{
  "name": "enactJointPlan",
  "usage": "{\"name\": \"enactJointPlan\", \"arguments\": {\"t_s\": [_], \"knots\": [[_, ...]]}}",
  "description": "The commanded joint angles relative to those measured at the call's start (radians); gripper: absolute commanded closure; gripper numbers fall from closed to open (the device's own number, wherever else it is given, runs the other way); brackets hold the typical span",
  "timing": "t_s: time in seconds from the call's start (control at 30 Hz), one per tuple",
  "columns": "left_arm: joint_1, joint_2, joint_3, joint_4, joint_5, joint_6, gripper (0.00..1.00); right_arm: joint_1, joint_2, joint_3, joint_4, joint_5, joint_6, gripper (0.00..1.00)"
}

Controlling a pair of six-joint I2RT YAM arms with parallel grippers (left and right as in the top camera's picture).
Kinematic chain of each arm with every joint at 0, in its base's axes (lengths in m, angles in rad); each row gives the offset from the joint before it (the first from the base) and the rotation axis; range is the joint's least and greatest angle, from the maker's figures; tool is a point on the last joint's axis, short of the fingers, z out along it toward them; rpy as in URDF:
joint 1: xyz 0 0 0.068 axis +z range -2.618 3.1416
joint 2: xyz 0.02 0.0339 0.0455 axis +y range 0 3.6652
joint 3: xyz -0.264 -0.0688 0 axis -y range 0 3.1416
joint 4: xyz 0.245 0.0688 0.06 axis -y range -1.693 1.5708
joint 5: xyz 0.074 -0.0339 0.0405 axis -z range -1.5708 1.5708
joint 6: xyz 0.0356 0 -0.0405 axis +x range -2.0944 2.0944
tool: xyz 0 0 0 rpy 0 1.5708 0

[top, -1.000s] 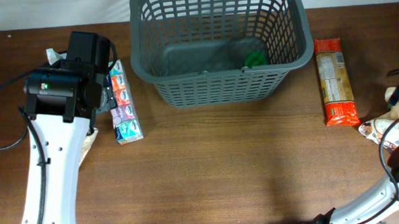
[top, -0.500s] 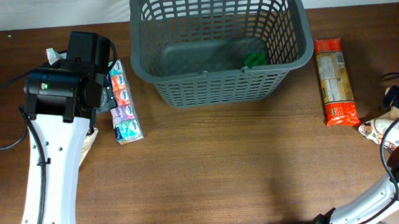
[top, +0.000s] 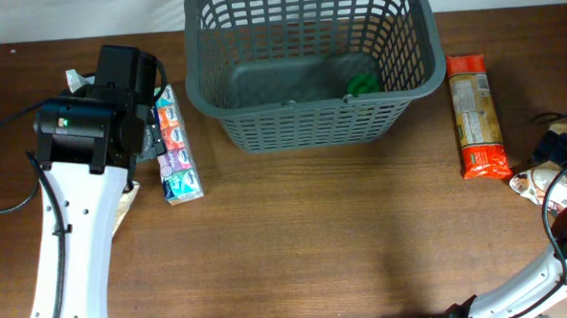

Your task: Pack container

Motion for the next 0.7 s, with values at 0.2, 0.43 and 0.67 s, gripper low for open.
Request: {"name": "enactJointPlan", "arguments": {"t_s": [0.2, 0.43, 0.67], "knots": [[0.004, 0.007, -0.002, -0.002, 0.007, 0.002, 0.0, 0.004, -0.001, -0.045, 0.038, -0.013, -0.003, 0.01], [0.004, 0.007, -0.002, -0.011, 0.007, 0.002, 0.0, 0.003, -0.001, -0.085, 0.067, 0.01, -0.003, 0.01], [0.004, 0.007, -0.002, -0.019, 0.005, 0.002, 0.0, 0.004, -0.001, -0.127, 0.097, 0.01, -0.003, 0.01]]}}
